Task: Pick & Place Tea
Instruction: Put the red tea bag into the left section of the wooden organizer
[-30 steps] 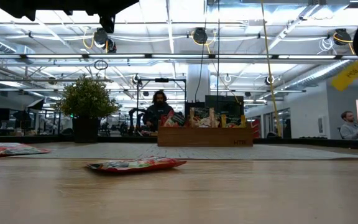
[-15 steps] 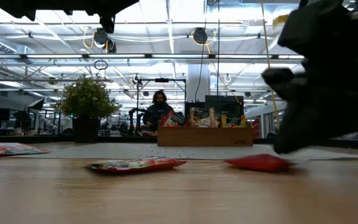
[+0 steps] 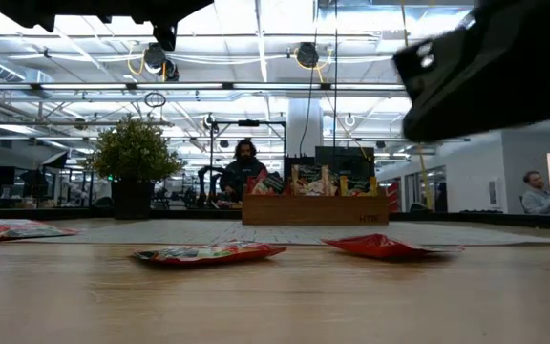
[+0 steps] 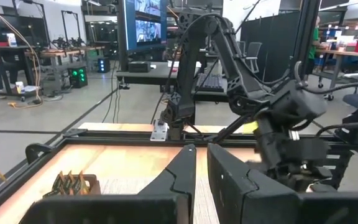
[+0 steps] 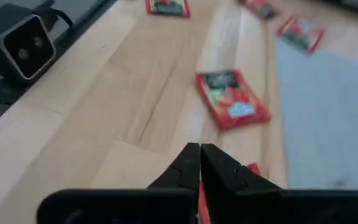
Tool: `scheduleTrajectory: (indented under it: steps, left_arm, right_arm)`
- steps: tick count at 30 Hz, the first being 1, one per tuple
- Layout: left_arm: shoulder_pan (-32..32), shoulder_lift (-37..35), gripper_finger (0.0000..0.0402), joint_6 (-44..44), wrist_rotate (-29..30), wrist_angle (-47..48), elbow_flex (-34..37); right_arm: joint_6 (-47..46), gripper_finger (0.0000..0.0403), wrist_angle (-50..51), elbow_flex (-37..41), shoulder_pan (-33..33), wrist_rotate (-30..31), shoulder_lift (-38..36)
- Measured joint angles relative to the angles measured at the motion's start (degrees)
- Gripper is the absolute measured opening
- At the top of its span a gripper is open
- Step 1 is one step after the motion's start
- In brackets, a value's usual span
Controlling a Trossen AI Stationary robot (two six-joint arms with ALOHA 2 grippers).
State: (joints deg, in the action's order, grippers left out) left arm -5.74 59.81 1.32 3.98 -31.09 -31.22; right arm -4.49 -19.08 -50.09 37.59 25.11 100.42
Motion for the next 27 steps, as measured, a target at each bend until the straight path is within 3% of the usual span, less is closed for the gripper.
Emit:
scheduleTrajectory:
  steps: [3,9,12,15,27]
  left_arm:
    - [0.01,0.00,0.0047,0.00,0.01,-0.02,0.00]
    - [0.02,0.00,0.0047,0.00,-0.01,-0.02,0.00]
    - [0.00,0.00,0.0047,0.00,0.01,0.00,0.00]
    - [0.02,0.00,0.0047,0.00,0.01,-0.02,0.00]
    - [0.02,0.00,0.0047,0.00,0.01,0.00,0.00]
  right_arm:
    - [-3.04,0.0033,2.73,0.03,-1.64,-2.61,0.46]
    - [-2.29,0.0152,4.30,0.09,-2.41,-2.68,0.44]
    - [-2.30,0.0191,4.11,0.02,-2.43,-0.99,0.82]
    - [-2.33,0.0199,3.33,0.02,-2.43,-1.24,2.80]
    - [0.56,0.0165,2.04,-3.79,-3.42,1.46,11.78]
